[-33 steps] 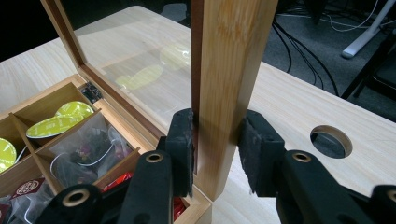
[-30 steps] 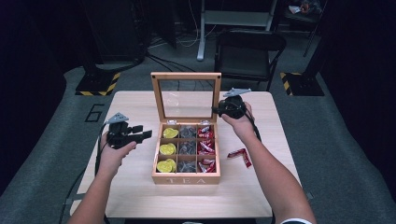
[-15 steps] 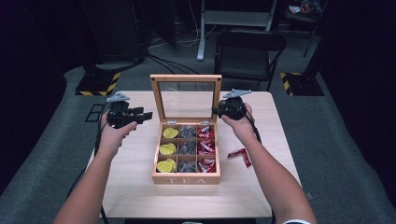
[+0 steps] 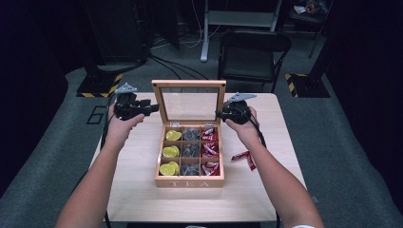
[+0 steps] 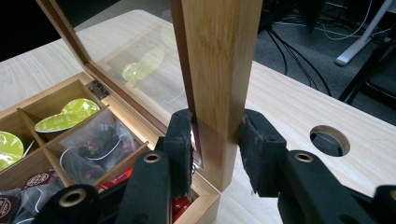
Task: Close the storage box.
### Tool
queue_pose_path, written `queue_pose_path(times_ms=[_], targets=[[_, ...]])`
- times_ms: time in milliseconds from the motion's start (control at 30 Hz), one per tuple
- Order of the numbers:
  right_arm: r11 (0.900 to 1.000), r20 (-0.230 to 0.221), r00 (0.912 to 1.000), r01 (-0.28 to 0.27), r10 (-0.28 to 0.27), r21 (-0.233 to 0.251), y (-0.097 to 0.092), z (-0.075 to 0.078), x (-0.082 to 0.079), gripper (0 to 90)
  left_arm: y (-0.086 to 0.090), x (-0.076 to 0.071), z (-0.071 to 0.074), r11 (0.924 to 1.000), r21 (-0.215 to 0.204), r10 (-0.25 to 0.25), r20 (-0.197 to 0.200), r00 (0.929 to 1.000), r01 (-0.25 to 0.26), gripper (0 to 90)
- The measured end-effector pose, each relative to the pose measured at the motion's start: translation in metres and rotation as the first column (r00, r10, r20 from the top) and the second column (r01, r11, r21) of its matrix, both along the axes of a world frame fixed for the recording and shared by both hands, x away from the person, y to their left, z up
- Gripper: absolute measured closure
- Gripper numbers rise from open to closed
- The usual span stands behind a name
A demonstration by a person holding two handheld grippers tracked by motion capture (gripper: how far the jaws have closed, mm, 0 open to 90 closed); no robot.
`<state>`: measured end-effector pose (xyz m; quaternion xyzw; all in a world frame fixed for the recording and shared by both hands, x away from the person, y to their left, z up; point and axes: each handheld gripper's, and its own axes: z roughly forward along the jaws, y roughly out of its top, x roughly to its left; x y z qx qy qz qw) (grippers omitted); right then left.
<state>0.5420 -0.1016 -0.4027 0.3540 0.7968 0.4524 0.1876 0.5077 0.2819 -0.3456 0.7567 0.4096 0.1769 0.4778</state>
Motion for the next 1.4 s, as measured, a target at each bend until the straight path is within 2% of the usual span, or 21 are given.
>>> queue_pose_path(times_ms=[100, 133, 500, 767, 867, 967, 1100, 1133, 1300, 1367, 1400], targets=[[1.0000, 0.005, 1.0000, -0.001, 0.001, 0.000, 0.000, 0.000, -0.001, 64.6, -0.002, 0.002, 0.002, 0.9999, 0.015, 0.005, 0.006, 1.0000, -0.005, 49.8], [1.0000, 0.007, 1.0000, -0.003, 0.003, 0.001, -0.001, -0.001, -0.002, 64.5, -0.003, 0.003, 0.003, 0.9999, 0.009, 0.008, 0.017, 0.9998, -0.008, 51.0], [0.9999, 0.002, 1.0000, 0.003, -0.003, 0.012, -0.001, -0.001, -0.004, 64.2, -0.011, 0.004, 0.010, 0.9999, -0.009, -0.013, 0.033, 0.9994, 0.013, 56.3], [0.9999, 0.011, 0.9999, -0.004, 0.004, 0.014, -0.002, -0.003, -0.005, 63.8, -0.015, 0.002, 0.014, 0.9999, 0.015, -0.004, 0.052, 0.9987, 0.003, 62.7], [0.9993, -0.017, 0.9998, -0.011, 0.012, 0.037, -0.004, -0.004, -0.005, 60.2, -0.016, 0.000, 0.014, 0.9998, 0.022, -0.002, 0.054, 0.9986, 0.001, 63.0], [0.9992, -0.029, 0.9993, -0.023, 0.024, 0.033, -0.005, -0.005, -0.007, 57.0, -0.016, -0.002, 0.014, 0.9998, 0.022, -0.004, 0.056, 0.9984, 0.002, 63.0], [0.9988, -0.018, 0.9991, -0.037, 0.037, 0.032, -0.007, -0.001, -0.014, 52.9, -0.015, -0.005, 0.013, 0.9998, 0.019, -0.008, 0.053, 0.9985, 0.007, 62.8], [0.9980, -0.009, 0.9990, -0.043, 0.043, 0.047, -0.008, 0.003, -0.018, 50.9, -0.015, -0.007, 0.013, 0.9998, 0.016, -0.012, 0.054, 0.9985, 0.011, 62.8], [0.9969, 0.001, 0.9985, -0.055, 0.055, 0.057, -0.010, 0.010, -0.024, 49.4, -0.013, -0.014, 0.012, 0.9993, 0.025, -0.029, 0.045, 0.9985, 0.028, 62.4], [0.9965, 0.007, 0.9981, -0.062, 0.062, 0.056, -0.010, 0.014, -0.029, 48.4, -0.013, -0.018, 0.010, 0.9993, 0.026, -0.028, 0.058, 0.9979, 0.027, 62.2], [0.9959, 0.020, 0.9974, -0.070, 0.069, 0.058, -0.011, 0.018, -0.034, 48.2, -0.012, -0.021, 0.008, 0.9994, 0.014, -0.032, 0.057, 0.9979, 0.031, 62.0]])
